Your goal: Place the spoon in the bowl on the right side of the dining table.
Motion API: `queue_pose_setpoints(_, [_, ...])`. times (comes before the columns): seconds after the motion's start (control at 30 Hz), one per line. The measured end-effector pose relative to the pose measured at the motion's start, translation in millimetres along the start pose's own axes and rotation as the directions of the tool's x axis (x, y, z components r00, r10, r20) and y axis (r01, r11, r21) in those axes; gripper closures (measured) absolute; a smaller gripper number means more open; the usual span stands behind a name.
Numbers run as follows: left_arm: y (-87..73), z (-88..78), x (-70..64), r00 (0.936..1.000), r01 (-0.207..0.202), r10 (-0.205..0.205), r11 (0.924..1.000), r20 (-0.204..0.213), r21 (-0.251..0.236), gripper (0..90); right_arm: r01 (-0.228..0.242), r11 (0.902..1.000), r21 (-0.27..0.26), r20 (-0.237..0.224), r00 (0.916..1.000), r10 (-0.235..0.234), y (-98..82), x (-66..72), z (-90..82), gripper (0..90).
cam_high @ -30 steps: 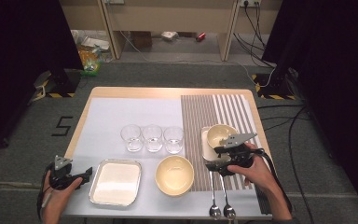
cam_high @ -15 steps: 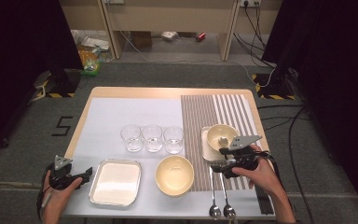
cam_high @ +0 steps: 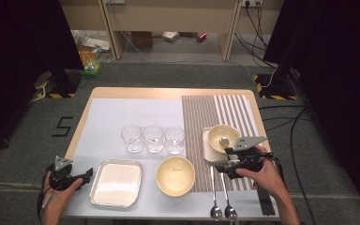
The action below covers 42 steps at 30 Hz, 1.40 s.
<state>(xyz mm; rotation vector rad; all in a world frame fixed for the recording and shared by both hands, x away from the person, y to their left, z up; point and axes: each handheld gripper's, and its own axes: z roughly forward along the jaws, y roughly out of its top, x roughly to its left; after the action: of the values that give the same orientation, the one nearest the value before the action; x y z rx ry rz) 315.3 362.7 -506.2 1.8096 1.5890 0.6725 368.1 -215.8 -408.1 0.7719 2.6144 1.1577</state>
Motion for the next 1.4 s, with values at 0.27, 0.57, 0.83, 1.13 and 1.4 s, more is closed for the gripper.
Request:
queue_pose_setpoints(0.27, [0.0, 0.0, 0.1, 1.0000, 0.000, 0.000, 1.0000, 0.000, 0.000, 13.7, 0.003, 0.9998, 0.019, 0.040, 0.9992, -0.004, -5.8, 2.8, -10.5, 21.2])
queue_pose_setpoints(0.57, [0.0, -0.1, 0.1, 1.0000, 0.001, -0.001, 1.0000, 0.001, 0.001, 13.7, -0.035, 0.9991, 0.026, 0.070, 0.9970, 0.033, -20.1, 1.8, -21.2, 21.0])
queue_pose_setpoints(0.83, [0.0, -0.1, 0.2, 1.0000, 0.001, -0.001, 1.0000, 0.002, 0.001, 13.7, -0.079, 0.9955, 0.052, 0.112, 0.9910, 0.073, -36.2, -2.5, -25.7, 21.3])
queue_pose_setpoints(1.13, [0.0, -0.1, 0.2, 1.0000, 0.001, -0.001, 1.0000, 0.001, 0.001, 13.7, -0.136, 0.9894, 0.050, 0.158, 0.9793, 0.127, -49.6, -8.1, -33.2, 22.3])
queue_pose_setpoints(1.4, [0.1, -0.1, 0.2, 1.0000, 0.001, -0.001, 1.0000, 0.002, 0.001, 13.7, -0.187, 0.9806, 0.057, 0.217, 0.9610, 0.171, -66.8, -15.2, -45.3, 22.1])
